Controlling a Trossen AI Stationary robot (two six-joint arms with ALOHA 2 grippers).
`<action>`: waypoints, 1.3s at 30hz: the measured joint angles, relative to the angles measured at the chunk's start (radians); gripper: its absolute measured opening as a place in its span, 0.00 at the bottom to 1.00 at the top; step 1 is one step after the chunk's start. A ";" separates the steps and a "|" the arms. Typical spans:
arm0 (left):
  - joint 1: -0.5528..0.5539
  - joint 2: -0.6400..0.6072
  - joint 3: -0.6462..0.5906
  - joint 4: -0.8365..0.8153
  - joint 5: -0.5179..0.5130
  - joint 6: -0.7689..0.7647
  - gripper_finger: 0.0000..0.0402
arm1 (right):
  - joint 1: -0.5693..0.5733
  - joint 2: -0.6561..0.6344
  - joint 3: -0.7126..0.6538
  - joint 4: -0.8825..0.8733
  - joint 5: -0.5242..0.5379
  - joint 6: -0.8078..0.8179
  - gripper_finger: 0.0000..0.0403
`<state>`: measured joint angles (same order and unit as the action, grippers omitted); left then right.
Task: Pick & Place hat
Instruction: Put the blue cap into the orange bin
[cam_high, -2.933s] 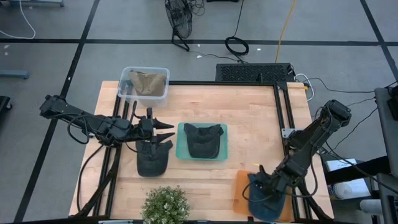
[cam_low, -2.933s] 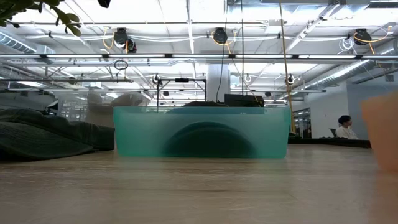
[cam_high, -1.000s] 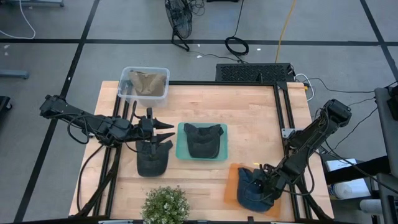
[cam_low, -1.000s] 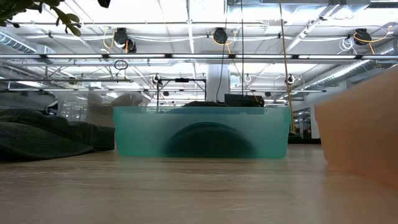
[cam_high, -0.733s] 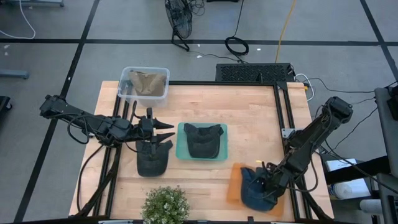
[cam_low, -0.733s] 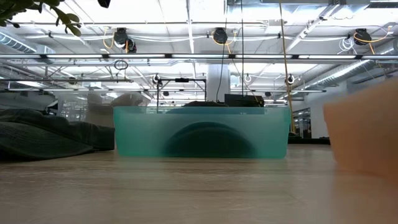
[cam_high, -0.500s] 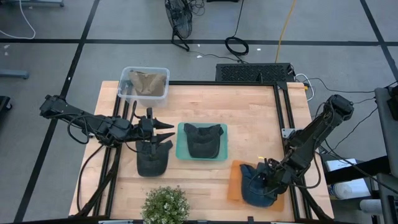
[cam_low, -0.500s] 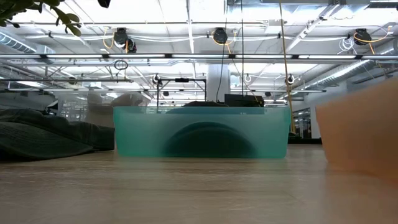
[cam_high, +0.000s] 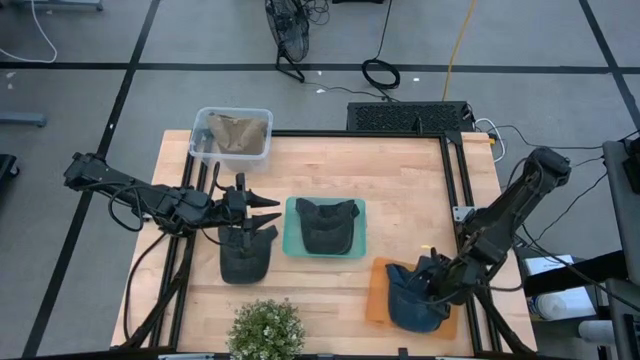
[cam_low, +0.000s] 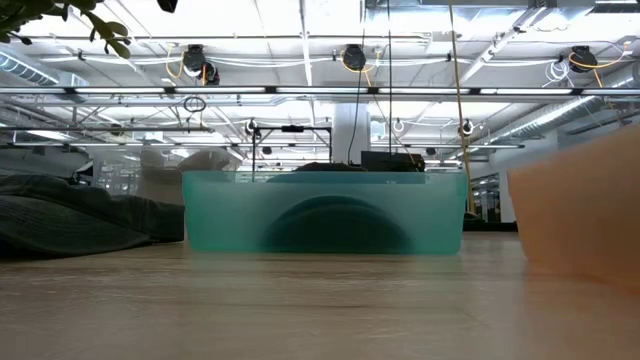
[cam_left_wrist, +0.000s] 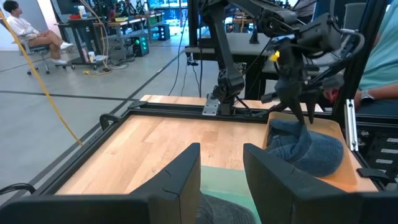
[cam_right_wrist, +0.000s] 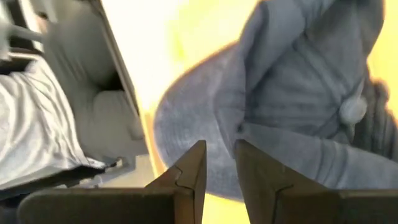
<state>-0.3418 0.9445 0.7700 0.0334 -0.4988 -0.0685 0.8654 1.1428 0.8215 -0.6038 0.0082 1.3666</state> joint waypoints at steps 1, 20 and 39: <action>0.000 0.000 0.000 0.000 0.000 0.000 0.33 | 0.000 -0.015 0.000 0.001 0.019 -0.006 0.19; 0.000 0.000 0.000 0.001 0.000 -0.001 0.33 | -0.035 -0.074 -0.017 0.440 0.715 -1.001 0.19; 0.000 0.000 0.000 -0.006 0.000 -0.014 0.33 | -0.211 0.282 0.541 -0.384 0.291 -0.790 0.02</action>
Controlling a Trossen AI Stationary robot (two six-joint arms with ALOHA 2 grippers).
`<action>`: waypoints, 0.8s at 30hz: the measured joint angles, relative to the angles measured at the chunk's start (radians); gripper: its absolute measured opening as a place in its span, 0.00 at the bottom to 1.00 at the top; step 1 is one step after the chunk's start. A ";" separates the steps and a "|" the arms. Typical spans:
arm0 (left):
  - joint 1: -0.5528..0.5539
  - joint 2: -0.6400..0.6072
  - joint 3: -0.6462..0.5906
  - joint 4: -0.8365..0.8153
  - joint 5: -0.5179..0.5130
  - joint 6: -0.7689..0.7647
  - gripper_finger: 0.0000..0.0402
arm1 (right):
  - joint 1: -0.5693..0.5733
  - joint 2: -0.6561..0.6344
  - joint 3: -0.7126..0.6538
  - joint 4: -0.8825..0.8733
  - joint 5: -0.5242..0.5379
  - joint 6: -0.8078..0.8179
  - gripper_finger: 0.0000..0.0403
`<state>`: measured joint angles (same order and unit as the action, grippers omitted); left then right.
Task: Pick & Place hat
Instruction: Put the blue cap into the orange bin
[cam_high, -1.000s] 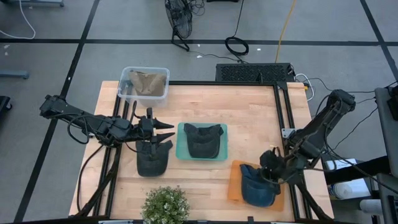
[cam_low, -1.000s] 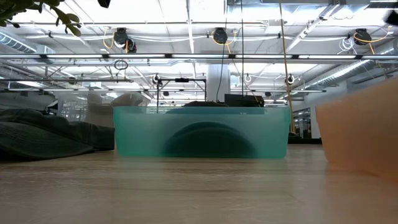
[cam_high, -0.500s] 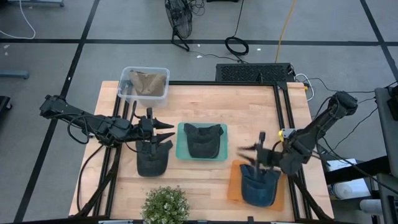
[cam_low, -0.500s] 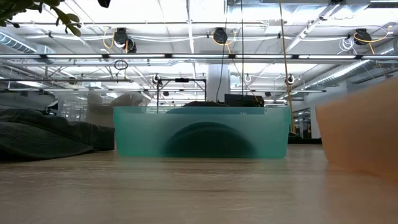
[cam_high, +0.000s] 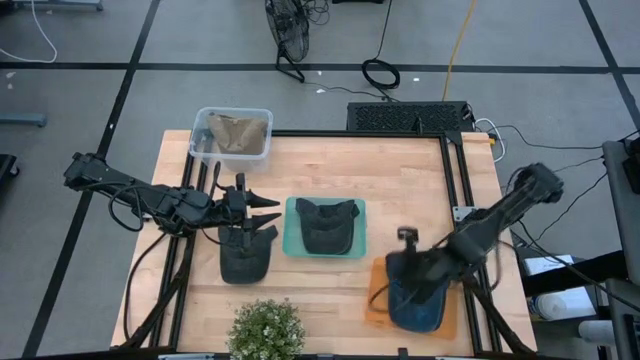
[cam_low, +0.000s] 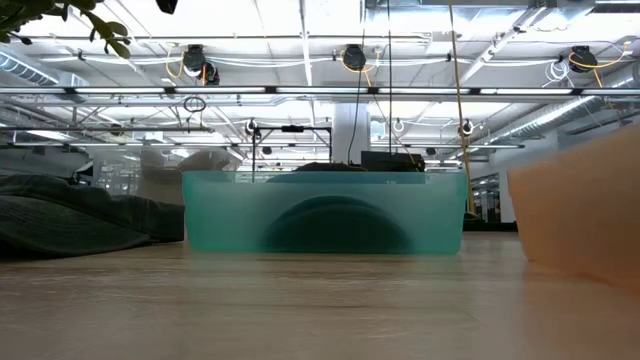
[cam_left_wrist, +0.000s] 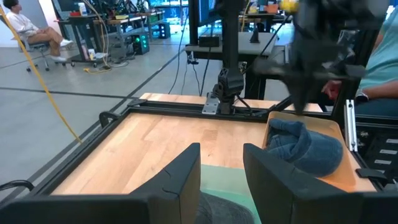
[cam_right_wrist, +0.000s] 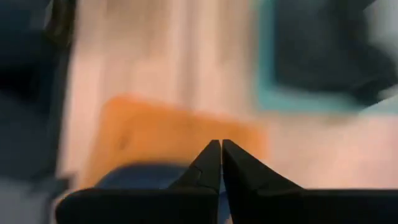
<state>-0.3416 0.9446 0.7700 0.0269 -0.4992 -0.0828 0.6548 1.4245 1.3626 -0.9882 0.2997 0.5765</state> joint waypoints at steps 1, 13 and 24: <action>0.000 0.000 0.000 0.000 0.000 -0.005 0.33 | 0.001 0.042 0.027 -0.022 -0.067 0.024 0.02; 0.000 0.000 0.000 -0.001 0.000 -0.005 0.33 | 0.107 0.281 0.125 -0.072 -0.359 0.320 0.00; 0.000 0.000 0.000 0.000 0.000 0.010 0.33 | 0.206 0.282 -0.076 -0.010 -0.457 0.565 0.00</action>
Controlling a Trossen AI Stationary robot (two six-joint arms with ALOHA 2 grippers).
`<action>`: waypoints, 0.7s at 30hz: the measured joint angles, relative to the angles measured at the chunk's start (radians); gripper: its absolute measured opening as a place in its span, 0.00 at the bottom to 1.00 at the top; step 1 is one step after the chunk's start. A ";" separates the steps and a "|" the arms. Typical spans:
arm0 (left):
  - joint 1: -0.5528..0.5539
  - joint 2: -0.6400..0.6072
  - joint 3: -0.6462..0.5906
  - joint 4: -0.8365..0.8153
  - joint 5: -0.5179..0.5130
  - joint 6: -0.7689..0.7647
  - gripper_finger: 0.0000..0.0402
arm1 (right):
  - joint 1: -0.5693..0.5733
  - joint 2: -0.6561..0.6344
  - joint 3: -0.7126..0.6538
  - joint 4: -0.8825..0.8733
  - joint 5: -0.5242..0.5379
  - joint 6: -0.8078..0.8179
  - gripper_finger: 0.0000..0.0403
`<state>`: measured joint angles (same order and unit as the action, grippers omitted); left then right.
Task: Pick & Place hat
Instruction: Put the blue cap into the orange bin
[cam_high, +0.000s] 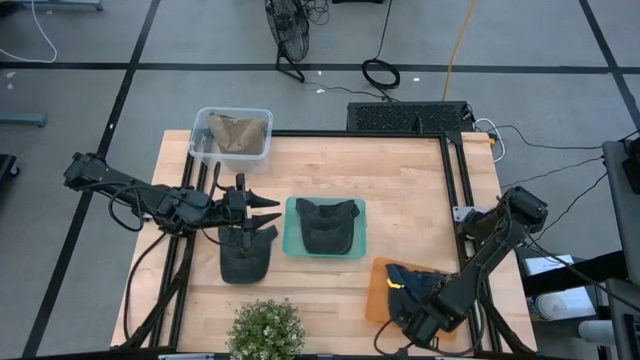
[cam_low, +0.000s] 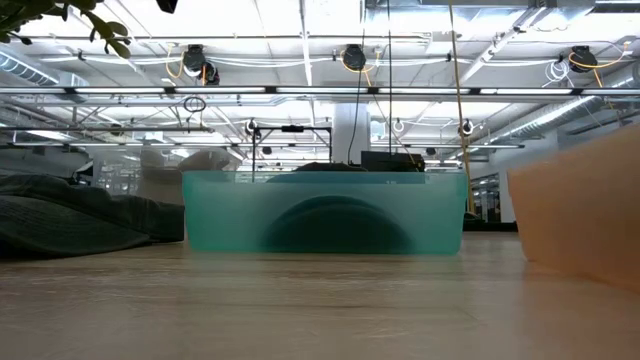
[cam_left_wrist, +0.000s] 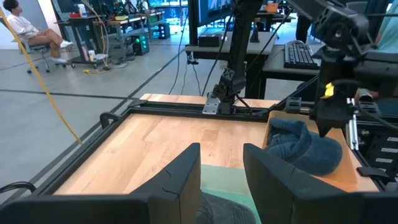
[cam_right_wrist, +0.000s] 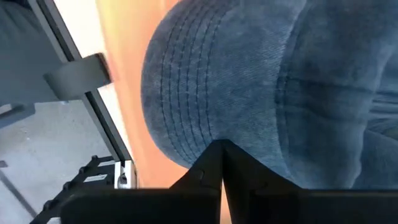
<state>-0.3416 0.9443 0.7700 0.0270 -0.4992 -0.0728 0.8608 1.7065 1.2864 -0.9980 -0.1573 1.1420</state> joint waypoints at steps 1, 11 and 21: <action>0.000 0.000 0.000 0.000 0.000 0.001 0.33 | 0.002 -0.001 -0.021 0.016 0.000 0.004 0.00; 0.000 0.000 0.000 0.001 0.000 0.000 0.33 | 0.003 -0.007 -0.201 0.192 -0.106 0.051 0.00; 0.000 0.000 0.000 0.002 0.000 -0.001 0.33 | -0.001 -0.169 -0.209 0.202 -0.071 0.155 0.00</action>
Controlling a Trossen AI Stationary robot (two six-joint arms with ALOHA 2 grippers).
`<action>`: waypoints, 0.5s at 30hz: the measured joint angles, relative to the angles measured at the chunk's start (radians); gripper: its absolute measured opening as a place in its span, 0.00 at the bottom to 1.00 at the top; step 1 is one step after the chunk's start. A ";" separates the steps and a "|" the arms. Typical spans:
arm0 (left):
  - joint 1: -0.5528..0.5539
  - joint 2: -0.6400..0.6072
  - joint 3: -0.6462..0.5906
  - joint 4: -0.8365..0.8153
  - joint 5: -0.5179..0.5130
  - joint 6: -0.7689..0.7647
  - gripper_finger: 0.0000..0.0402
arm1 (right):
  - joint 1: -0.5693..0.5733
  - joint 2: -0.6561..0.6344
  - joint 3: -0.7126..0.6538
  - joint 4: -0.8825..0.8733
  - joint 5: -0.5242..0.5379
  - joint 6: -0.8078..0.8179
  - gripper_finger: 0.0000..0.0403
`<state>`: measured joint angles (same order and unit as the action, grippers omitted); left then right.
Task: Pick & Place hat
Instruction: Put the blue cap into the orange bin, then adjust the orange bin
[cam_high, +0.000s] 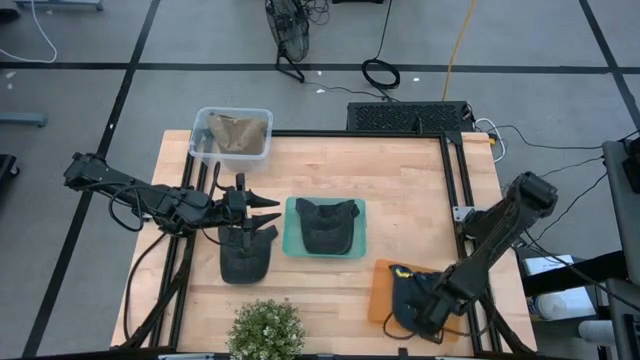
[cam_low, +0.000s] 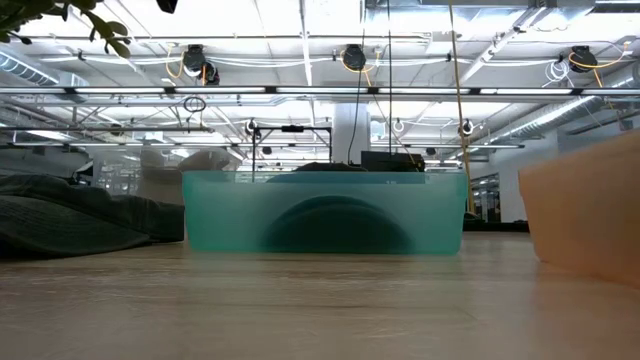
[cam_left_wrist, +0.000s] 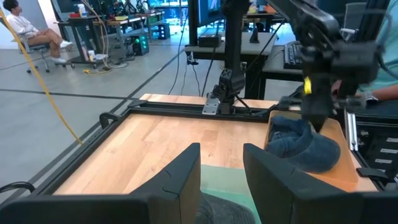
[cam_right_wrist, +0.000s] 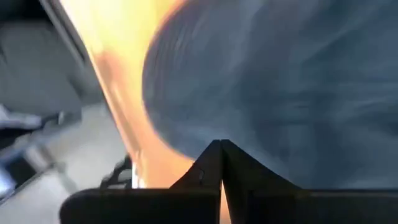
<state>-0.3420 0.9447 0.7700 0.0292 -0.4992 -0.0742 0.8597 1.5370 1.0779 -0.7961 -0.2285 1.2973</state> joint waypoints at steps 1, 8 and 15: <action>0.000 0.000 0.000 0.000 0.000 0.000 0.33 | 0.001 -0.030 0.000 -0.006 0.033 0.012 0.00; 0.000 0.000 0.000 -0.001 0.000 -0.002 0.33 | 0.020 -0.160 0.000 -0.063 0.179 0.025 0.00; 0.000 0.000 0.000 0.002 0.000 -0.002 0.33 | -0.026 -0.157 0.002 -0.046 0.364 -0.114 0.00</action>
<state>-0.3416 0.9446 0.7700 0.0317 -0.4989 -0.0757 0.8337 1.3805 1.0801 -0.8421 0.1350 1.1837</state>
